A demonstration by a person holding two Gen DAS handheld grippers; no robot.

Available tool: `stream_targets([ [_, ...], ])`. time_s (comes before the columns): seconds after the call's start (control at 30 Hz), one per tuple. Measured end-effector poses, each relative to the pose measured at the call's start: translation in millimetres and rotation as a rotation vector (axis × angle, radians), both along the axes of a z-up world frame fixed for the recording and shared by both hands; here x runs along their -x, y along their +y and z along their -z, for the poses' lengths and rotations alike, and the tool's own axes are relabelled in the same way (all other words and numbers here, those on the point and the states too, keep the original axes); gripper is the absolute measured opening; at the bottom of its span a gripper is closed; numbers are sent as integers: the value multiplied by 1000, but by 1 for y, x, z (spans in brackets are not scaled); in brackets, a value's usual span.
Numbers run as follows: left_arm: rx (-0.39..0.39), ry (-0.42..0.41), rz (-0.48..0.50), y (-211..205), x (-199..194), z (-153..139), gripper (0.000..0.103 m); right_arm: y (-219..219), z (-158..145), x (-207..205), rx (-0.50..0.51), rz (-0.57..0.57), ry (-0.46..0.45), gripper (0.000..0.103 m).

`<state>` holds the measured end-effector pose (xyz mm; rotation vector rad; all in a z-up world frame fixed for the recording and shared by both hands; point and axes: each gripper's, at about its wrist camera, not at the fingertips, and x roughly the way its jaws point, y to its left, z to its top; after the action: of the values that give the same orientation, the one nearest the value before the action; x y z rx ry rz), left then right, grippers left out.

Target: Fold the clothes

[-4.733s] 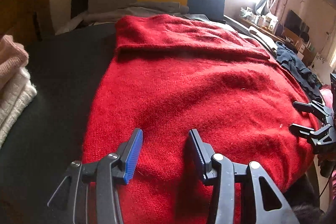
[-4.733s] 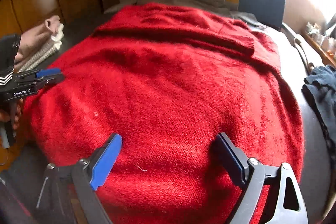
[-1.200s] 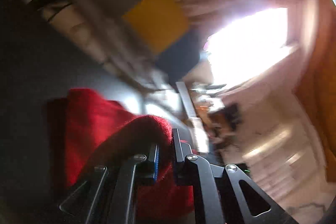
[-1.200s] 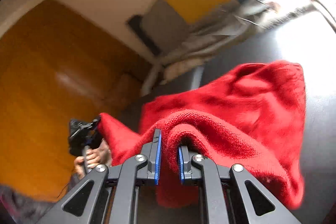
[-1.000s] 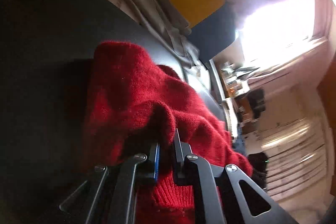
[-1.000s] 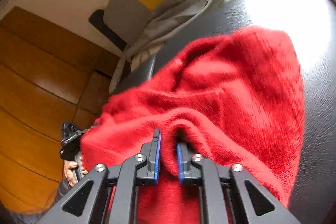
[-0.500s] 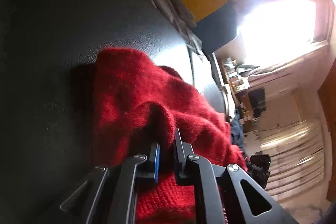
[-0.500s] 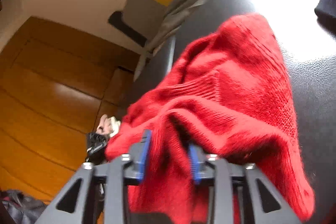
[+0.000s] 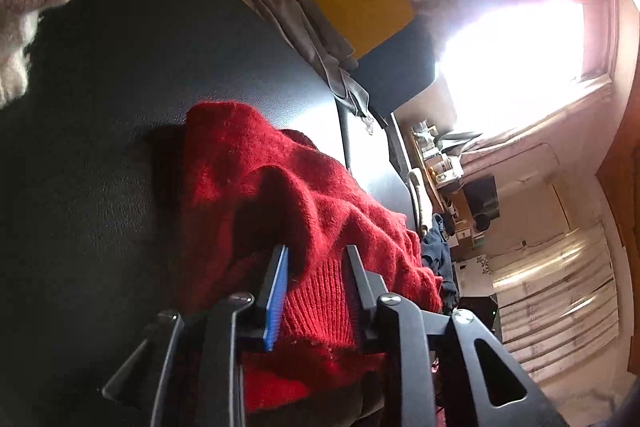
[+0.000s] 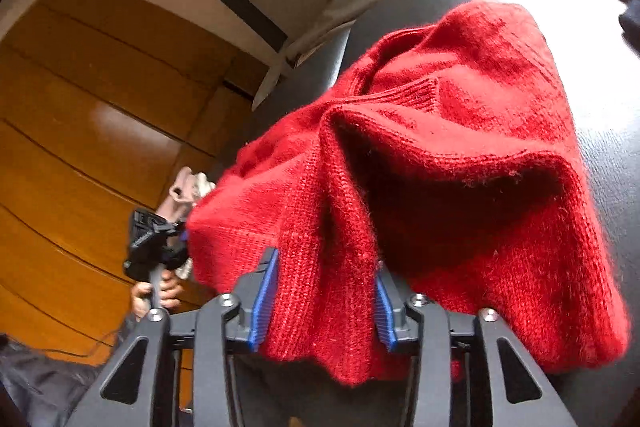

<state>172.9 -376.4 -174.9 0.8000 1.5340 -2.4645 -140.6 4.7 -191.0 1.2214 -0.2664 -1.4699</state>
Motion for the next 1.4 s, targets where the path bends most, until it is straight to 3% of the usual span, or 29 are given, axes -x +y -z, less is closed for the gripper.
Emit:
stream_targets([
  [0.1, 58, -48, 36, 3, 3, -1, 27, -6, 2, 1, -5, -13, 4, 27],
  [0.17, 116, -89, 72, 9, 10, -5, 19, -6, 2, 0, 6, -19, -3, 24],
  [0.2, 145, -109, 91, 11, 14, -7, 7, -5, 1, 0, 14, -21, -9, 23],
  [0.23, 174, -130, 109, 14, 17, -8, 5, -4, 1, 0, 22, -23, -14, 22],
  [0.37, 130, -29, 183, 10, 16, -29, 3, 2, -12, 0, 116, -37, -44, 22],
  [0.47, 23, 119, 168, -9, 22, -45, 3, -6, -32, 7, 201, -37, -55, 22],
  [0.57, -70, 228, 121, -32, 39, -49, 0, -17, -46, 30, 291, 11, -74, 22],
  [0.7, -121, 239, -15, -69, 62, -44, 0, -35, -29, 71, 269, 150, -160, 22],
  [0.8, -91, 94, -132, -87, 67, -31, 0, -48, -12, 102, 231, 258, -231, 29],
  [0.87, -76, 82, -118, -81, 59, -31, 4, -51, -1, 114, 218, 297, -272, 41],
  [0.93, -62, 77, -78, -70, 48, -32, 12, -47, -3, 115, 229, 284, -271, 53],
  [1.07, 3, -11, -27, -33, 13, -25, 15, -25, -22, 106, 270, 217, -214, 61],
  [1.2, -9, -62, -24, -4, -26, -12, 23, -8, -30, 87, 248, 143, -160, 78],
  [1.4, 16, -27, 16, 11, -24, -11, 35, -18, -17, 66, 221, 110, -188, 78],
])
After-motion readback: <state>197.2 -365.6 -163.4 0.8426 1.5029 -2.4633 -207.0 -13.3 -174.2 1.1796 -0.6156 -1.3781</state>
